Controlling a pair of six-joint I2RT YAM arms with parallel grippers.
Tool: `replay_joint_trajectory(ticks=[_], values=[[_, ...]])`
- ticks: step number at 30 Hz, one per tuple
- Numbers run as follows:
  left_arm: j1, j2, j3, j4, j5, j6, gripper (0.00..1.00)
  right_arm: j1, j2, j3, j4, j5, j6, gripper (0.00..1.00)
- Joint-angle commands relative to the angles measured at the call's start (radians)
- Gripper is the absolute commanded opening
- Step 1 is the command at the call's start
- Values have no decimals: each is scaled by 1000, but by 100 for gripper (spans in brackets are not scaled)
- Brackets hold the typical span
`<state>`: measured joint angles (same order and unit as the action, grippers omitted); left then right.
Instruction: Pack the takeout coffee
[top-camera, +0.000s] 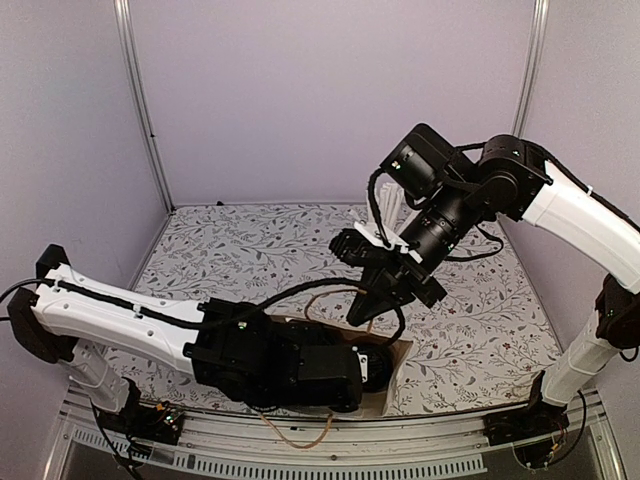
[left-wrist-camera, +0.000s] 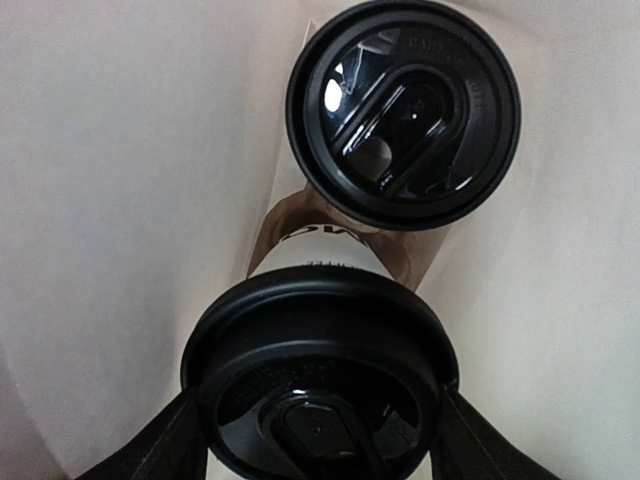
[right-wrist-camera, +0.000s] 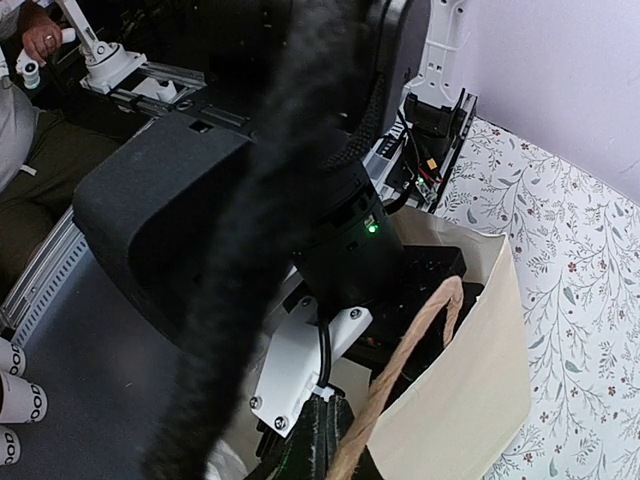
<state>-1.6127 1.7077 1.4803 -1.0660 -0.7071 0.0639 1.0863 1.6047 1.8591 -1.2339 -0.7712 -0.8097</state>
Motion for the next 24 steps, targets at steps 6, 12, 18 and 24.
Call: replay_joint_trajectory(ticks=[6,12,18,24], values=[[80,-32,-45,113,64,103,39,4,-2,-10,-7,19,-13,0],[124,-24,-65,140,109,138,38,4,-2,-17,-4,25,-11,0],[158,-14,-73,154,147,170,38,0,-3,-21,0,32,-10,0],[189,17,-11,117,209,192,37,-73,-12,-16,34,25,11,11]])
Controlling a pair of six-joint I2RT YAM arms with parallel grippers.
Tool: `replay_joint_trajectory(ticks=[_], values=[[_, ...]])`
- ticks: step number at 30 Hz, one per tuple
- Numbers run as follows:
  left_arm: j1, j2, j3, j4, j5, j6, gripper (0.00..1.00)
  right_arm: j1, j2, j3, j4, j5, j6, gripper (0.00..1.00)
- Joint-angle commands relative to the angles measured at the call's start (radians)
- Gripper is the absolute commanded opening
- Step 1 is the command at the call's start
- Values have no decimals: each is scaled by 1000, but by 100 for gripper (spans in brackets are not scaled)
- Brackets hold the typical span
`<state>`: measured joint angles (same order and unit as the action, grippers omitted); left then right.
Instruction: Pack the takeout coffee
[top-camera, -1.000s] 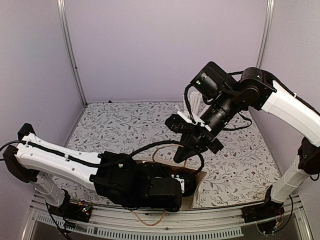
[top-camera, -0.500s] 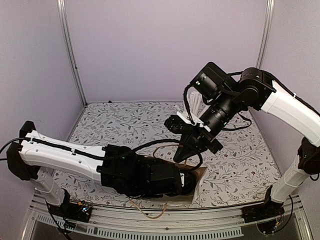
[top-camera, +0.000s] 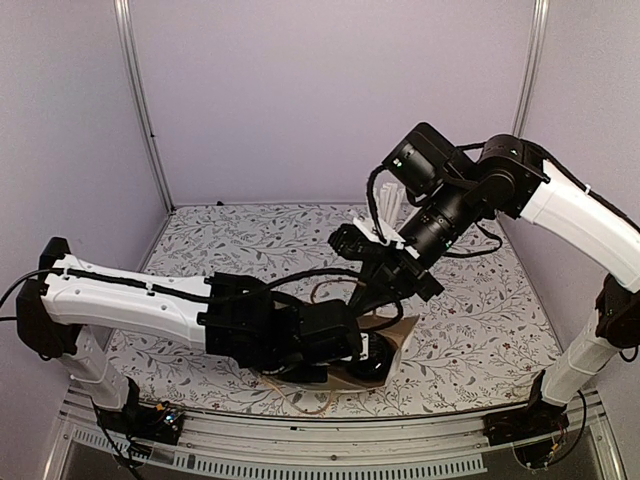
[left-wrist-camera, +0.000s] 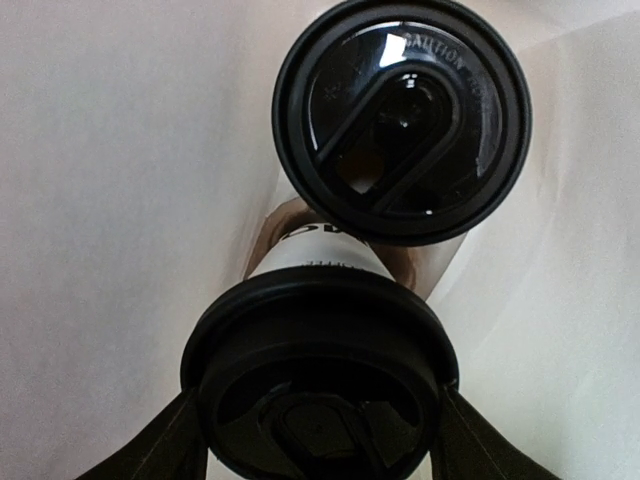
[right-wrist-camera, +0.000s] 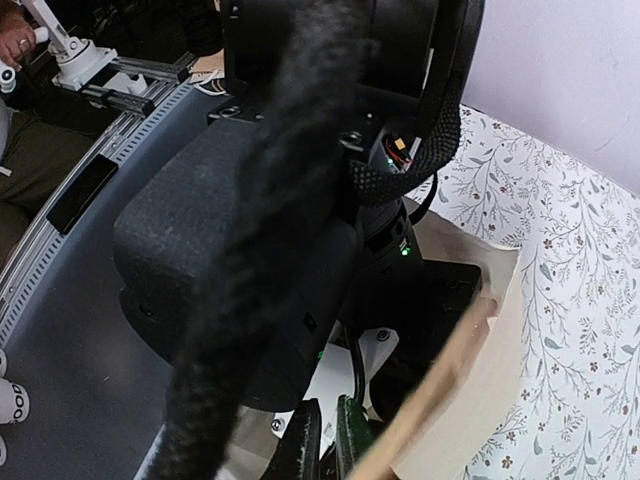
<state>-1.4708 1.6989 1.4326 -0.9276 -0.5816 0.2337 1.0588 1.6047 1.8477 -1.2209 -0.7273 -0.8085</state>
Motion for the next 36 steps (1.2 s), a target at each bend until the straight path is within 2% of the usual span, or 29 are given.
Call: replay_joint_trajectory(ticks=[1,3,5,9,11,18,27,36], values=[[55,31,49,-36,103,22,37,-73,-17,-8,29,-24,13,15],[66,44,75,-69,131,16,37,-140,-24,-11,40,-46,15,24],[79,60,106,-103,171,10,37,-195,-35,-14,49,-74,14,39],[111,78,140,-143,254,0,37,-248,-60,-18,58,-72,12,63],[127,86,144,-151,283,-3,37,-273,-75,-22,64,-62,12,68],[186,99,138,-146,345,2,37,-381,-129,-22,64,-66,8,79],[263,150,189,-139,429,59,37,-438,-173,-75,75,-103,18,80],[343,220,263,-144,584,75,37,-445,-196,-130,89,-104,22,80]])
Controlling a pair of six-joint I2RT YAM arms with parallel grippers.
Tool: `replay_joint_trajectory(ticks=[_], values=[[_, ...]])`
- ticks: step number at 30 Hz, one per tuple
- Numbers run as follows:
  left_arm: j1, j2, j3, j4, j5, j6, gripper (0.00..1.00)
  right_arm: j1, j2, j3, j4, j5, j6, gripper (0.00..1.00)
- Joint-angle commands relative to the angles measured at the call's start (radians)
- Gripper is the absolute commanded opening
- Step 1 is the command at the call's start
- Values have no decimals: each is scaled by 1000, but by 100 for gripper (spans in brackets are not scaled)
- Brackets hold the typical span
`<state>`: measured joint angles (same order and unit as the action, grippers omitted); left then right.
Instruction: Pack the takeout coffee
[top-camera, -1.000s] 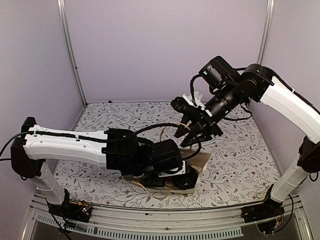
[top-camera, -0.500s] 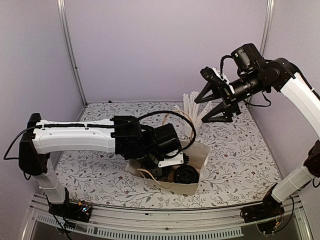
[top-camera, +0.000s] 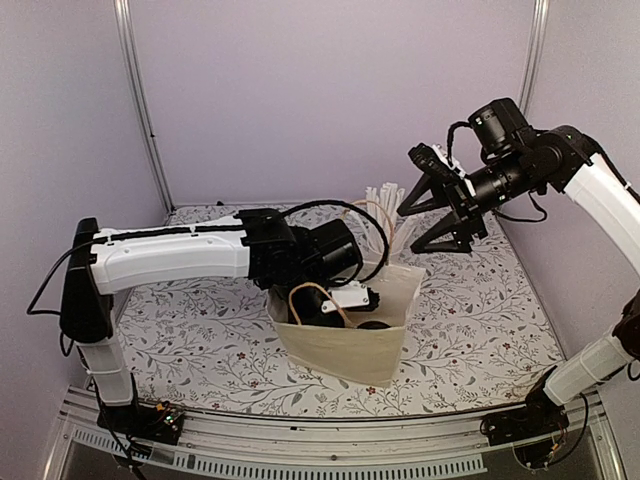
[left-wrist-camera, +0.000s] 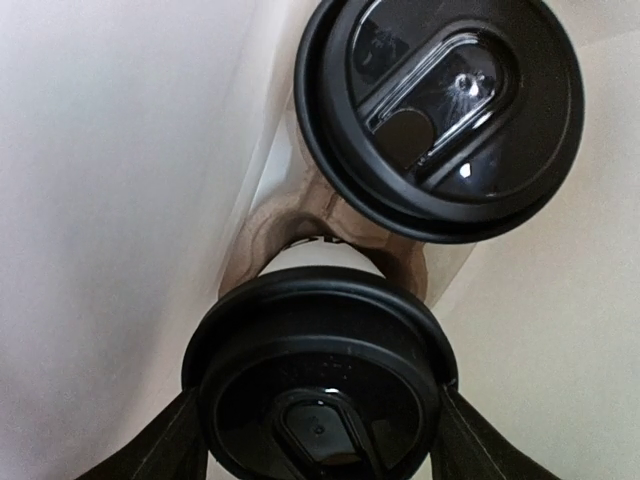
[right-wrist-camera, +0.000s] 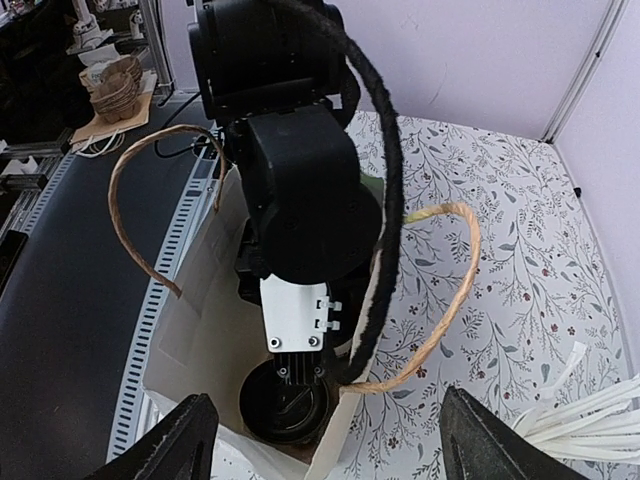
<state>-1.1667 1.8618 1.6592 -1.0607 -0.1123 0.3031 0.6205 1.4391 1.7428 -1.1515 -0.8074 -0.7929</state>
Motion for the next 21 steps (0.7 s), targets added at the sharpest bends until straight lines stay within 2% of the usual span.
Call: replay_joint_trajectory(ticks=[1,13,19,21], values=[[43,67,41,-11,134,5,37,-6,-31,-31,21,-25,6,80],[63,151,73,-23,204,-12,36,-8,-65,-124,47,-37,22,80],[62,151,99,-43,172,-38,36,-8,-90,-144,31,-14,33,80],[58,133,120,-46,166,-47,39,-8,-96,-136,19,-15,29,80]])
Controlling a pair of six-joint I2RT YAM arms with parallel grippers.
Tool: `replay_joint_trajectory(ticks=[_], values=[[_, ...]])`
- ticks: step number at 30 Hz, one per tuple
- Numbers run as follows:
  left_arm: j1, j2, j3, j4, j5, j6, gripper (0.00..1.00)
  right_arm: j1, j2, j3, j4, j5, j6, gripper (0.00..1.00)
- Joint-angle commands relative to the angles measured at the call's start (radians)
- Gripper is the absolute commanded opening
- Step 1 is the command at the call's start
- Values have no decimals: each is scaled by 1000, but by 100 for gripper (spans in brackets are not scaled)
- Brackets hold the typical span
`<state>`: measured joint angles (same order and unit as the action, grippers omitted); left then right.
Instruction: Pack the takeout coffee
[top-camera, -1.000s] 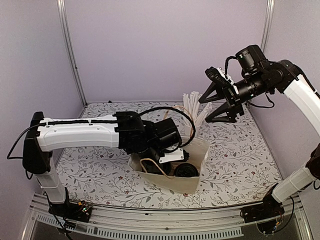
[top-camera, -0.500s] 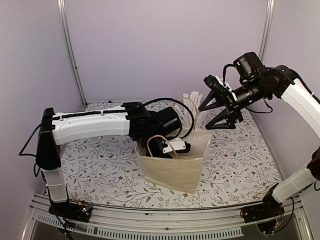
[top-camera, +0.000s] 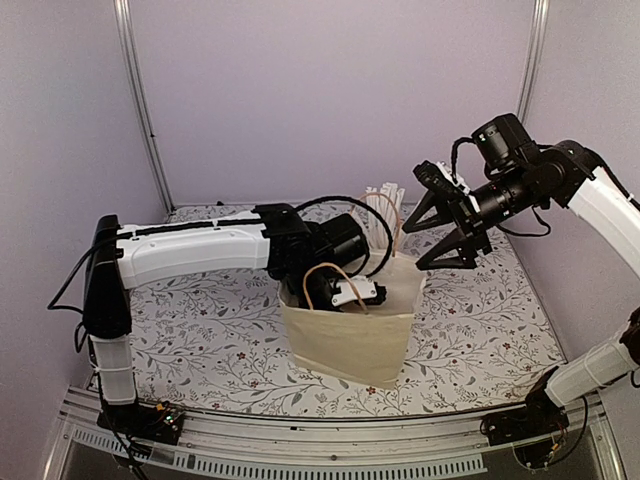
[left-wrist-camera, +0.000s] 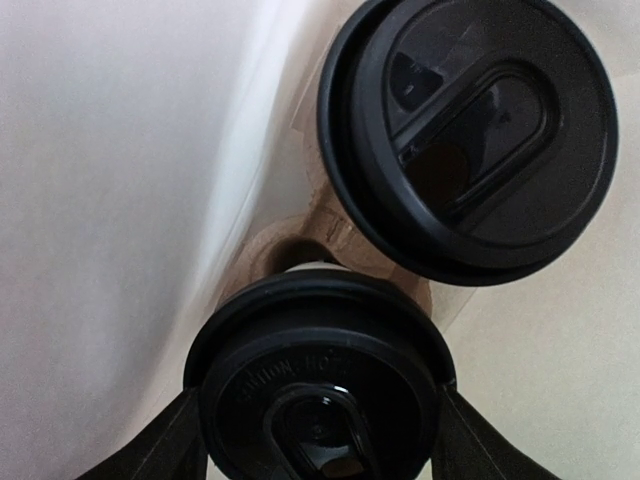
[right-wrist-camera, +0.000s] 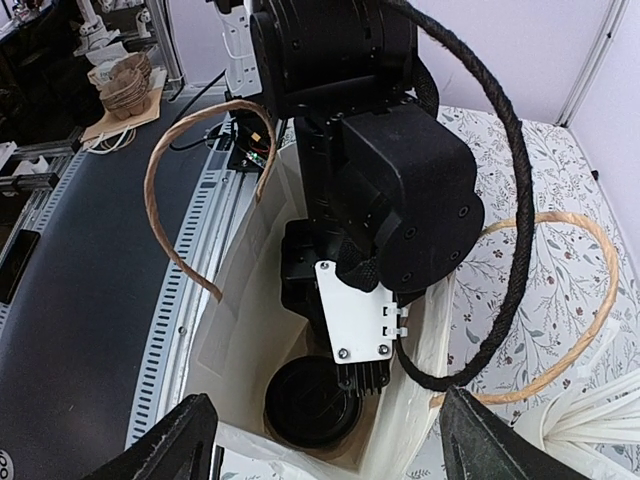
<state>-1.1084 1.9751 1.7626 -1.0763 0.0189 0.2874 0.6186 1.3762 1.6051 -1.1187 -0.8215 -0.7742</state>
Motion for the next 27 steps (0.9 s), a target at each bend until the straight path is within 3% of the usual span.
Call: replay_joint_trajectory(ticks=[1,5,10,13,20,27], values=[[-3,11,25,-32,31,-35,41,-8,-36,4,-18,-1,9,80],[-13,-13,57,-40,23,-50,48,-7,-42,11,-34,-9,0,81],[-29,-34,80,-40,12,-70,67,-7,-40,16,-47,-18,-8,81],[-32,-51,92,-37,28,-78,74,-7,-42,16,-47,-19,-10,81],[-42,-82,92,-37,39,-91,84,-7,-34,26,-55,-31,-13,82],[-53,-99,108,-39,31,-99,86,-7,-18,22,-56,-49,-16,82]])
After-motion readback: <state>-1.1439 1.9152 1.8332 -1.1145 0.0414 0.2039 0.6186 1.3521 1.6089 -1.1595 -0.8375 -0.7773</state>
